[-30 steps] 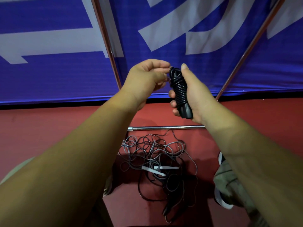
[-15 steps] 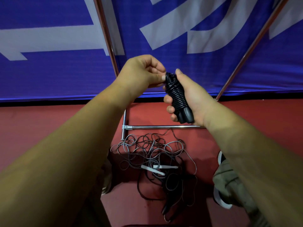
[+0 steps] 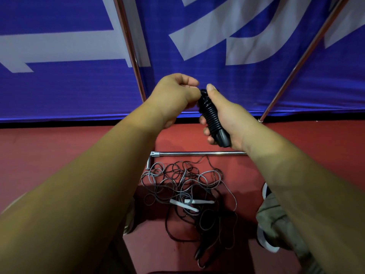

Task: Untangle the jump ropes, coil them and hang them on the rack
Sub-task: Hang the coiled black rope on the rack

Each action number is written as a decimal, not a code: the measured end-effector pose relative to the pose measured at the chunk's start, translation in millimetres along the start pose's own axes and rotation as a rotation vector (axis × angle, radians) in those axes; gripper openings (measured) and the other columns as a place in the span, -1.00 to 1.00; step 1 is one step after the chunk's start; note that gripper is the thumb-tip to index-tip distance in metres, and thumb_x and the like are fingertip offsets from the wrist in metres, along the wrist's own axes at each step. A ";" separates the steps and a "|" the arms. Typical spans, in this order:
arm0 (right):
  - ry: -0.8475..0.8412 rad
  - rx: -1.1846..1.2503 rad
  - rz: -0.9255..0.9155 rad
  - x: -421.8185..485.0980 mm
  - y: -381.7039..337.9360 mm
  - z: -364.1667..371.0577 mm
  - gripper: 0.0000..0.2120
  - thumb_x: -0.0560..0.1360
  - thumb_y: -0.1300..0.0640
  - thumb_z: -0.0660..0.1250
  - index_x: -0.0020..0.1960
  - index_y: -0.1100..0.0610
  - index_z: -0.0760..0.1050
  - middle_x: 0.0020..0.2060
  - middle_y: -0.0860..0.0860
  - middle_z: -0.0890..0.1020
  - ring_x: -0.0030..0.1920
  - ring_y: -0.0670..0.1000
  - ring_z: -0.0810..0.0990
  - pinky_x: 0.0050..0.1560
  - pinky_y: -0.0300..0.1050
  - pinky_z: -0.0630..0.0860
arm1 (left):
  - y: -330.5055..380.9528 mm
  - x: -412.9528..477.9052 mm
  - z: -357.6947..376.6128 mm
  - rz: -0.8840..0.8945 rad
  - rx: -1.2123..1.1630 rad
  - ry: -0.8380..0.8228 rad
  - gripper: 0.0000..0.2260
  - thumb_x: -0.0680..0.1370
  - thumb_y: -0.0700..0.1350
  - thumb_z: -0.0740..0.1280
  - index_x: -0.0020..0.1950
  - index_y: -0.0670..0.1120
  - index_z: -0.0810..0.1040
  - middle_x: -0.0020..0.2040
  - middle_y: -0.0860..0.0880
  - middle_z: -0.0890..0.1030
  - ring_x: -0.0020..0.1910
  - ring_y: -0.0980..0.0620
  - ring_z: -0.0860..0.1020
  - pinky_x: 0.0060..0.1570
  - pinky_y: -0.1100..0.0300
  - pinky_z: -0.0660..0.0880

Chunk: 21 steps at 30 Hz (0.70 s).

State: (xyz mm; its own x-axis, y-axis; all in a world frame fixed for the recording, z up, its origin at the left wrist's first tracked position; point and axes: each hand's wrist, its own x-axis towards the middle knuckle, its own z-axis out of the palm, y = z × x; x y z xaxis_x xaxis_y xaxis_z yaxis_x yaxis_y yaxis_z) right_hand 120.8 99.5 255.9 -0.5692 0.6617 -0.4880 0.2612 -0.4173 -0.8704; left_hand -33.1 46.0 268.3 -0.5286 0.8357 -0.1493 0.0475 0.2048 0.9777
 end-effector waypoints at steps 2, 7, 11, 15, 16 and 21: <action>0.028 -0.068 -0.074 1.0 -2.4 -0.8 -0.46 0.57 -0.47 0.26 0.18 -0.04 0.61 -0.24 0.08 0.65 -0.37 0.09 0.57 -0.32 -0.03 0.56 | 4.8 2.0 -0.1 -0.002 0.025 0.021 -0.76 0.51 -0.32 0.42 0.16 -0.15 0.63 -0.16 -0.05 0.66 -0.21 0.00 0.62 -0.09 0.12 0.61; 0.102 -0.233 -0.217 3.4 5.0 -3.9 -0.66 0.58 -0.41 0.29 0.10 -0.18 0.58 -0.22 0.03 0.67 -0.38 0.03 0.58 -0.34 -0.05 0.57 | 13.0 1.9 -7.2 -0.026 0.373 0.017 -0.84 0.44 -0.14 0.44 -0.01 -0.10 0.72 -0.21 -0.12 0.69 -0.31 0.02 0.56 -0.21 0.11 0.57; 0.046 -0.371 -0.266 7.9 9.6 -11.5 -0.67 0.56 -0.19 0.47 0.27 -0.20 0.51 -0.09 -0.02 0.66 -0.30 -0.05 0.62 -0.23 0.04 0.70 | 14.1 -0.8 -12.2 -0.016 0.388 -0.028 -0.90 0.52 -0.19 0.41 -0.04 -0.11 0.73 -0.21 -0.07 0.71 -0.26 0.06 0.59 -0.16 0.10 0.64; 0.103 -0.528 -0.317 7.8 1.5 -14.5 -0.60 0.54 -0.12 0.46 0.33 -0.20 0.43 -0.06 -0.04 0.68 -0.29 -0.06 0.70 -0.27 0.01 0.69 | 15.9 -3.0 -9.7 -0.164 -0.133 -0.035 -0.83 0.56 -0.26 0.36 0.09 -0.16 0.69 -0.11 -0.08 0.66 -0.26 0.02 0.53 -0.26 0.15 0.49; 0.135 -0.577 -0.314 8.4 0.0 -14.5 -0.61 0.55 -0.13 0.45 0.32 -0.17 0.42 -0.08 -0.05 0.68 -0.28 -0.03 0.72 -0.28 -0.07 0.62 | 15.9 -3.0 -7.6 -0.187 -0.239 -0.028 -0.83 0.57 -0.26 0.35 0.12 -0.16 0.68 -0.09 -0.09 0.63 -0.28 0.03 0.50 -0.29 0.16 0.45; 0.302 -0.903 -0.256 18.9 8.8 -20.5 -0.66 0.57 -0.07 0.38 0.24 0.00 0.35 -0.04 0.03 0.62 -0.05 0.21 0.64 -0.09 0.04 0.52 | 20.9 -11.8 6.5 -0.146 -0.165 -0.140 -0.76 0.50 -0.22 0.31 0.11 -0.21 0.68 -0.21 -0.09 0.59 -0.31 0.00 0.44 -0.31 0.15 0.41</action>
State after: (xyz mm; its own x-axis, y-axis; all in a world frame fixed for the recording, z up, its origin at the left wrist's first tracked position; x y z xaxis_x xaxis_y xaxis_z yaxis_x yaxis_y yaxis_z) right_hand 128.3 121.1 237.7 -0.5015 0.8493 -0.1651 0.7268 0.3100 -0.6129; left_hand -20.4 43.7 289.6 -0.3966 0.8680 -0.2989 -0.1657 0.2526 0.9533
